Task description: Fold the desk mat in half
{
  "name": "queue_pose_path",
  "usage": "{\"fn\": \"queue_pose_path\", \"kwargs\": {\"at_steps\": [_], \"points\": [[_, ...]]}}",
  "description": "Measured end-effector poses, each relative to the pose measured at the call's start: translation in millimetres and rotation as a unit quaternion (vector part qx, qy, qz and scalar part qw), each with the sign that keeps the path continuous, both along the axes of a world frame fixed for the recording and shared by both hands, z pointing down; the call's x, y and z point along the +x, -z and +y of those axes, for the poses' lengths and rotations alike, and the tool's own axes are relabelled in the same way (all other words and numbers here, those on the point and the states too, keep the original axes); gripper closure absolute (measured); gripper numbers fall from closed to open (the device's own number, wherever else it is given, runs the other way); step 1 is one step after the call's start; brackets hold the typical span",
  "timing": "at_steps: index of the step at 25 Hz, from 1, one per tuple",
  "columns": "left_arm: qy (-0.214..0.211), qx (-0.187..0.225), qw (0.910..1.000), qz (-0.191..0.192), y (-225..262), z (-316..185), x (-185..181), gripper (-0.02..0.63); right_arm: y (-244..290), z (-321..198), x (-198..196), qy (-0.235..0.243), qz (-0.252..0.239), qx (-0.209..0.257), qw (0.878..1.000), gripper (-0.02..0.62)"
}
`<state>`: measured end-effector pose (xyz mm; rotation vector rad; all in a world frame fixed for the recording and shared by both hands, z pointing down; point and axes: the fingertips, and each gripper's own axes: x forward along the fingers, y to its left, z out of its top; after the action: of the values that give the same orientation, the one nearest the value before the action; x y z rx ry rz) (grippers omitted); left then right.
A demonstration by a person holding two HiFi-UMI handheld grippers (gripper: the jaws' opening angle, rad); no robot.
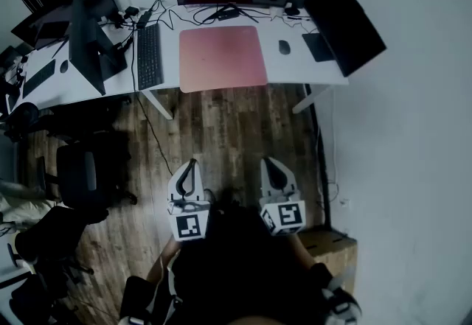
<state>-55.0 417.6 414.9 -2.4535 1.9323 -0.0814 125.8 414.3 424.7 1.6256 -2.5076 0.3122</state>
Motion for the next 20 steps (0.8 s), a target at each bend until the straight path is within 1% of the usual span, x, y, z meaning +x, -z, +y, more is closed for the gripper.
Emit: {"fn": "queue_pose_path", "kwargs": {"at_steps": [4,12,14,18,19,20], "points": [[0.005,-0.013,0.9999,0.000,-2,-4,-5,0.598,2,-4,0,0.001,0.001,0.002,1.000,0.588],[0.005,-0.006,1.0000,-0.001,3,-9,-10,0.598,9,-7,-7,0.005,-0.006,0.011,1.000,0.588],[0.003,-0.003,1.0000,0.002,6,-9,-13,0.598,15,-7,-9,0.003,-0.011,0.026,1.000,0.589],[0.002,-0.002,1.0000,-0.001,6,-9,-23,0.598,32,-6,-14,0.003,-0.023,0.071,0.997,0.586],[0.003,-0.005,1.0000,0.002,5,-9,-25,0.598,34,-7,-16,0.003,-0.029,0.073,0.997,0.585],[0.003,-0.007,1.0000,0.004,4,-9,-28,0.598,32,-8,-18,0.002,-0.029,0.073,0.997,0.565]]}}
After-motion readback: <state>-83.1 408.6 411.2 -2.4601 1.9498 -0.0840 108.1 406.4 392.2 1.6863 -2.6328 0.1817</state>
